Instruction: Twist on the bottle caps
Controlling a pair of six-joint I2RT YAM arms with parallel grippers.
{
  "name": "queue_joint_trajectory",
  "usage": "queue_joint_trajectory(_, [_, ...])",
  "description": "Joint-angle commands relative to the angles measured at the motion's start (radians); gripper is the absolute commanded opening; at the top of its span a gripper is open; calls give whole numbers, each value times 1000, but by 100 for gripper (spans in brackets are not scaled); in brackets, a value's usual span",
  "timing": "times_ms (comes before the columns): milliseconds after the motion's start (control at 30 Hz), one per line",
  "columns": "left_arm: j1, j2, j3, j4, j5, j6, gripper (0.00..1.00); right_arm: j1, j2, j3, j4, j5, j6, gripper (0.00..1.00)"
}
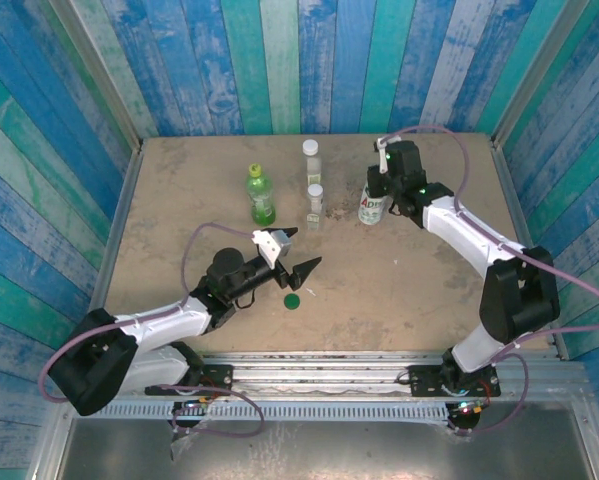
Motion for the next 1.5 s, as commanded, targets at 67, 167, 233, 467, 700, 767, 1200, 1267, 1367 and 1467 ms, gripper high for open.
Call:
queue_joint_trajectory(67, [-3, -31, -2, 20, -14, 1, 94, -6, -12, 7, -27, -24, 5, 42])
queue_joint_trajectory(167, [-3, -27, -3, 25, -9, 1, 94, -5, -17, 7, -33, -49, -5, 41])
queue_joint_trajectory(233, [-3, -20, -6, 35, 11, 14, 94, -6, -25, 10, -42, -61, -6, 39])
queue_joint_trajectory(467, [-3, 55, 31, 26, -14, 27, 94, -6, -100, -24, -65, -121, -28, 35])
queue_joint_trajectory(700, [-3, 117, 44, 85, -2, 26, 94, -6, -179, -80, -85, -210, -56, 34])
queue_joint_trajectory(767, [-3, 141, 44, 121, -5, 16, 94, -3, -209, -107, -81, -273, -67, 34])
queue_joint_trajectory(1200, [-2, 323, 95, 299, 83, -32, 98, 130, -410, -338, 25, -531, -235, 33])
queue_joint_trajectory(1267, [-2, 351, 108, 314, 101, -28, 98, 155, -422, -366, 55, -588, -261, 33])
queue_joint_trajectory(1367, [-1, 385, 119, 334, 129, -25, 99, 170, -413, -377, 75, -613, -253, 32])
queue_joint_trajectory(1467, [-2, 428, 130, 357, 140, -27, 96, 192, -416, -398, 123, -640, -258, 32])
